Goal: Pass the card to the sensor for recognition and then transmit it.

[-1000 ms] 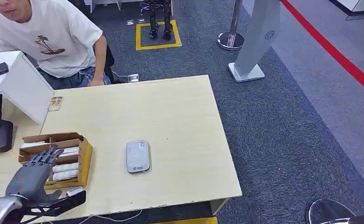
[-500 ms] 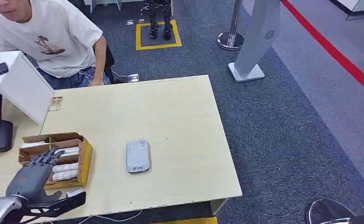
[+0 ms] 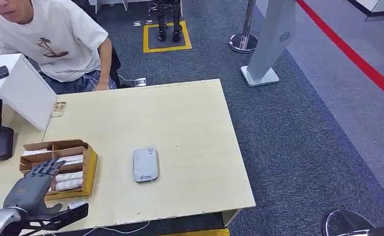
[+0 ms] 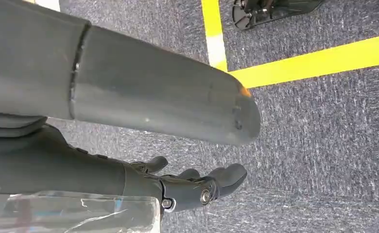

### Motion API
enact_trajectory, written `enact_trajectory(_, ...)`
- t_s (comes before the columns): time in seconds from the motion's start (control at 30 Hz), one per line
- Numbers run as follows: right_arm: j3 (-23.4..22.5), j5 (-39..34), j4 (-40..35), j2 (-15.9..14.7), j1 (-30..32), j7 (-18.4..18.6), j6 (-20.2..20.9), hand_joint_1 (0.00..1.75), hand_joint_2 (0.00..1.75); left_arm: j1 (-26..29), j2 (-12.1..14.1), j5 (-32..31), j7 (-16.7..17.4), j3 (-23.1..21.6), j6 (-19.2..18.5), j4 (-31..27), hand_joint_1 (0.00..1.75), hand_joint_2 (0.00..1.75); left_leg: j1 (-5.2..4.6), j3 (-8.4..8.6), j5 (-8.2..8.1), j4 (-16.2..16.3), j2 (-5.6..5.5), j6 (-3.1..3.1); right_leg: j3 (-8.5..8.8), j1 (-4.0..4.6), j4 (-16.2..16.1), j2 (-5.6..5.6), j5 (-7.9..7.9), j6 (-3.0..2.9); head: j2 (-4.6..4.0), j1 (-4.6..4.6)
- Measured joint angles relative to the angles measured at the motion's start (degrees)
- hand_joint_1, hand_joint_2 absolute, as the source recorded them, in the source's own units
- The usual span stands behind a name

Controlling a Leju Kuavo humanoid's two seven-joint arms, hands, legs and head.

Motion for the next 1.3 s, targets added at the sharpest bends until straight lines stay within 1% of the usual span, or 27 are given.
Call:
enact_trajectory(0.23,0.0,0.07,0.0,0.0,0.02,0.0,0.0,0.0,1.75,1.11,0.0,-0.15,0.11,0.85,-0.31,0.0,0.0,1.75,0.0,0.0,0.0,0.0,-0.01,0.0,0.0,0.0,0.0,0.0,0.0,0.0,0.0,0.02)
enact_trajectory(1.2,0.0,0.11,0.0,-0.02,0.01,-0.02,0.0,0.0,1.75,1.16,-0.02,-0.24,0.0,1.22,-0.59,0.0,0.0,1.75,0.0,0.0,0.0,0.0,-0.01,0.0,0.0,0.0,0.0,0.0,0.0,0.0,0.0,0.0)
enact_trajectory(1.23,0.0,0.11,0.0,-0.02,0.01,-0.02,0.02,0.0,1.75,1.16,-0.02,-0.24,0.0,1.22,-0.59,0.0,1.15,1.75,0.0,0.0,0.0,0.0,-0.01,0.0,0.0,0.0,0.0,0.0,0.0,0.0,0.0,0.0)
enact_trajectory(1.27,0.0,0.11,0.0,-0.02,0.01,-0.02,0.02,0.0,1.75,1.16,-0.02,-0.24,0.0,1.22,-0.59,0.0,1.75,1.75,0.0,0.0,0.0,0.0,-0.01,0.0,0.0,0.0,0.0,0.0,0.0,0.0,-0.02,0.0)
enact_trajectory(1.3,0.0,0.11,0.0,-0.02,0.01,-0.02,0.02,0.0,1.75,1.16,-0.04,-0.26,0.0,1.22,-0.59,0.0,1.75,1.75,0.0,0.0,0.0,0.0,-0.01,0.0,0.0,0.0,0.0,0.0,0.0,0.0,0.0,0.0)
